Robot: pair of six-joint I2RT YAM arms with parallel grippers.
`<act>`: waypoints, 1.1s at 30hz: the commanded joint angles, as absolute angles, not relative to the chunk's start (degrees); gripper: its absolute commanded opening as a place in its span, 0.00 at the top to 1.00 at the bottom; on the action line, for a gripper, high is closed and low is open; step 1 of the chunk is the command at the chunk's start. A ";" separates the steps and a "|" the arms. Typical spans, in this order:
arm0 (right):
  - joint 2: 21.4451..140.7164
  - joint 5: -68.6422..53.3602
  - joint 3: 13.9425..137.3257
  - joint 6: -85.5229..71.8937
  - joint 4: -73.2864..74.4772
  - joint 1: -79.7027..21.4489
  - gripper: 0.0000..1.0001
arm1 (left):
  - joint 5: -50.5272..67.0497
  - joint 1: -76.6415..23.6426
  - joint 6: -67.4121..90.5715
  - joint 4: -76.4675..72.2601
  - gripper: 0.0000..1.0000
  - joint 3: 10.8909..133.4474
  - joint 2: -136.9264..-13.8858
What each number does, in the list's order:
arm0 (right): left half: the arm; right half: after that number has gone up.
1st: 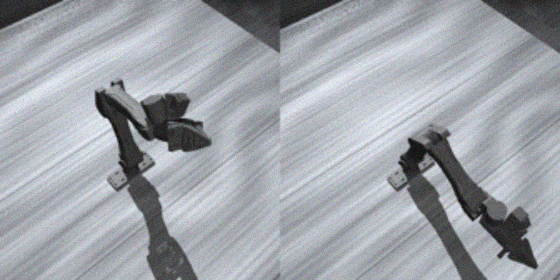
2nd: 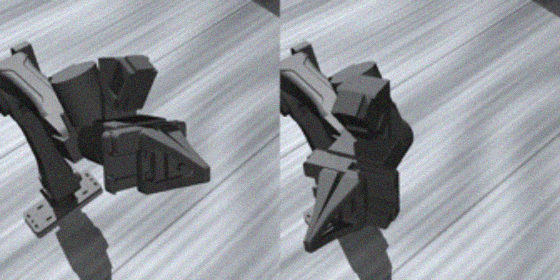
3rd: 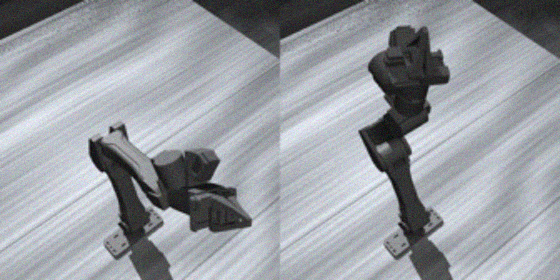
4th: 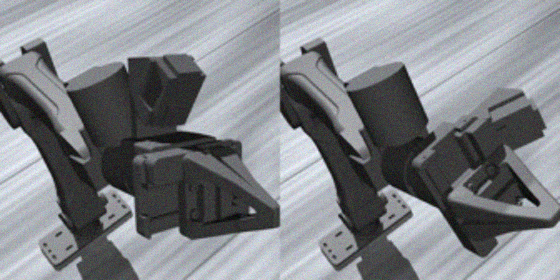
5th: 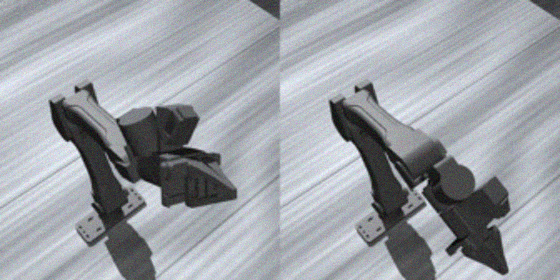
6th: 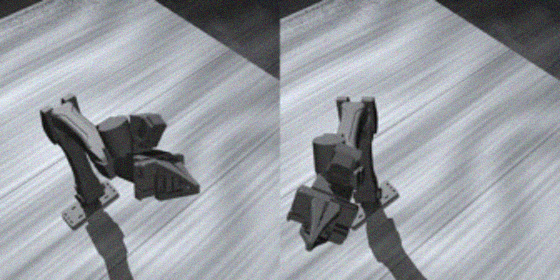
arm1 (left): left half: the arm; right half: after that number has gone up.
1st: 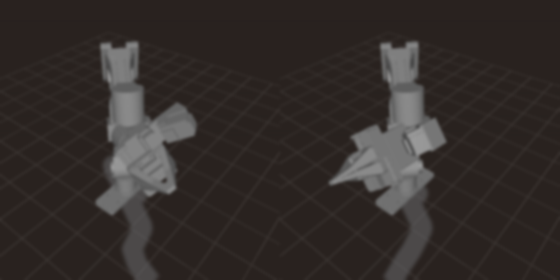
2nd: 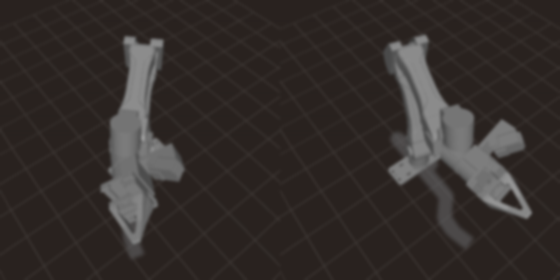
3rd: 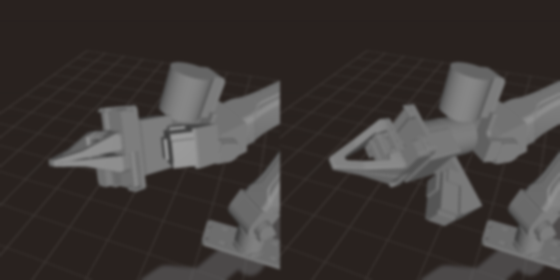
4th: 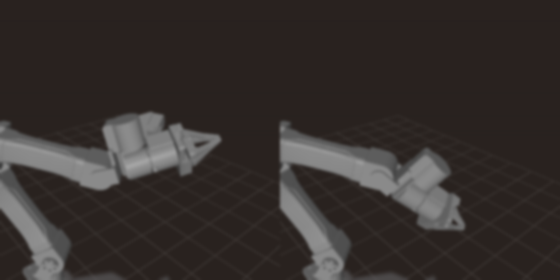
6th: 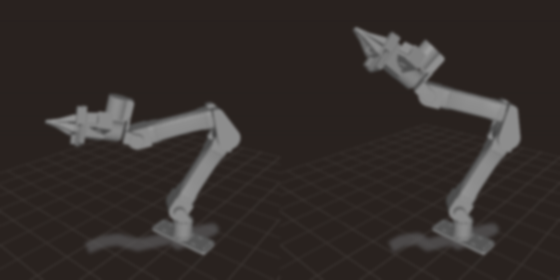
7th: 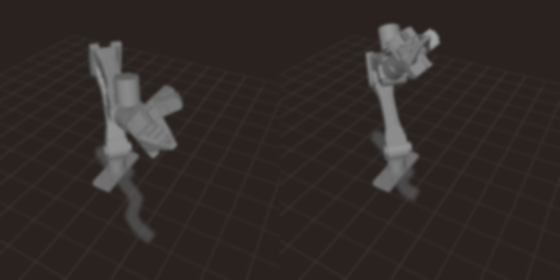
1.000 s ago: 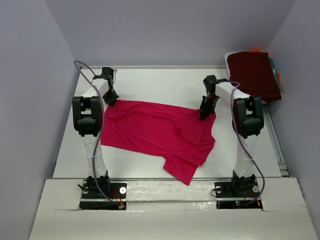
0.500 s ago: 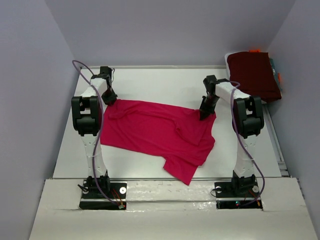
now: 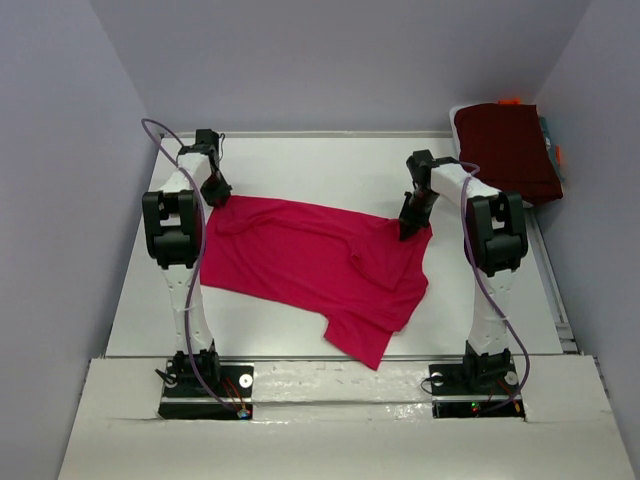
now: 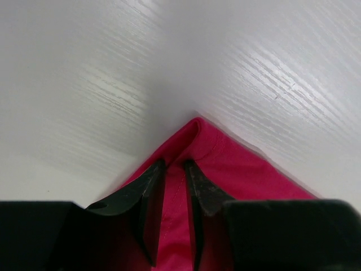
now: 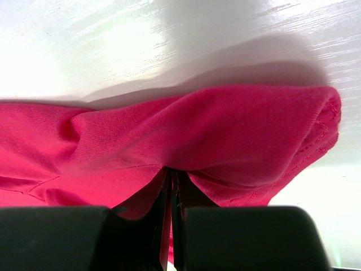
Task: Fold and stack the t-shirts
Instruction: Fold the flattened tshirt in 1/3 of the way
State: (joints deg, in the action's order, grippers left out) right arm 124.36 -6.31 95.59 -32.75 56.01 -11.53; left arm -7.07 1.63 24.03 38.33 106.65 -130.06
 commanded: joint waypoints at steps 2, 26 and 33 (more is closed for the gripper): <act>131.13 -2.37 94.48 -30.94 56.34 -11.43 0.91 | -8.53 3.78 23.38 40.43 0.67 108.98 -132.80; 154.05 -6.42 136.47 -25.93 69.34 -11.43 0.89 | -7.29 6.06 24.61 42.80 0.67 116.02 -136.32; 155.31 -5.54 142.74 -25.14 65.31 -10.81 0.88 | -7.74 6.06 26.01 42.54 0.67 115.93 -133.86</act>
